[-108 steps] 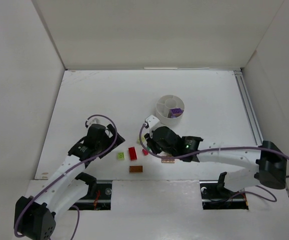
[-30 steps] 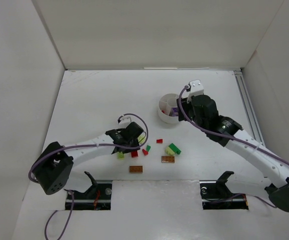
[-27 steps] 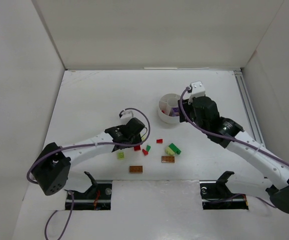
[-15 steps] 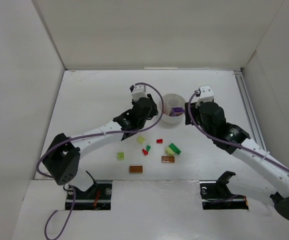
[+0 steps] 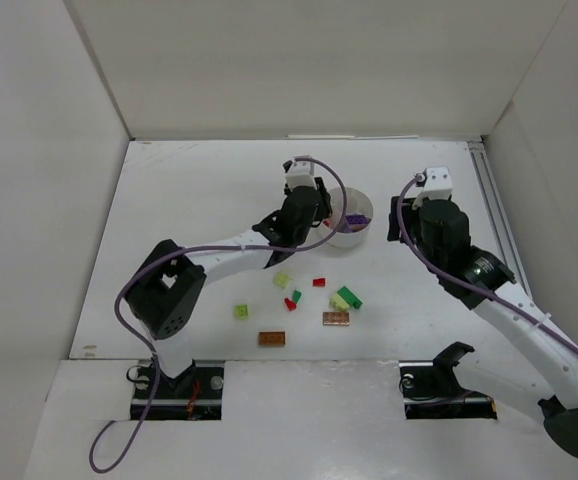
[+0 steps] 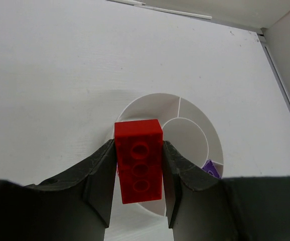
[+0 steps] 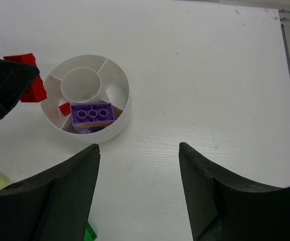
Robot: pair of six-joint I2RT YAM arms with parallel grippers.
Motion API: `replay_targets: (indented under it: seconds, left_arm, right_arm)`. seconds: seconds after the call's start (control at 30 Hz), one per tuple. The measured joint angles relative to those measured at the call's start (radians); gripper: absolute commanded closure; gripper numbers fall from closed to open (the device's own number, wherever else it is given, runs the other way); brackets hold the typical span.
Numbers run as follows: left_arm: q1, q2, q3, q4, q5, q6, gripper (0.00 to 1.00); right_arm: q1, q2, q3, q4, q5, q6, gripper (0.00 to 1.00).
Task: Sort the legos into containers by color
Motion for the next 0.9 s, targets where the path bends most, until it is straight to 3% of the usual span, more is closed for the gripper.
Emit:
replay_targets:
  seconds: [0.17,0.4,0.47,0.6,0.8,0.9]
  left_arm:
    - [0.003,0.066,0.043,0.038,0.015,0.019,0.71]
    - [0.004,0.125,0.068,0.05,0.029,0.025,0.67]
    - [0.004,0.137,0.07,0.051,0.03,0.024,0.55]
    - [0.004,0.151,0.072,0.053,0.033,0.013,0.39]
    - [0.004,0.124,0.058,0.059,0.034,-0.002,0.27]
    - [0.004,0.053,0.014,0.049,0.035,-0.002,0.11]
  right_arm:
    - [-0.015,0.0,0.0,-0.001,-0.008,-0.005,0.3]
    - [-0.025,0.0,0.0,-0.008,-0.011,-0.008,0.3]
    - [-0.027,0.0,-0.001,-0.008,-0.011,-0.008,0.3]
    - [-0.029,0.0,-0.001,-0.011,-0.013,-0.008,0.29]
    - [-0.029,-0.001,-0.002,-0.018,-0.051,-0.018,0.29]
    - [-0.026,0.0,-0.002,-0.018,-0.105,-0.033,0.29]
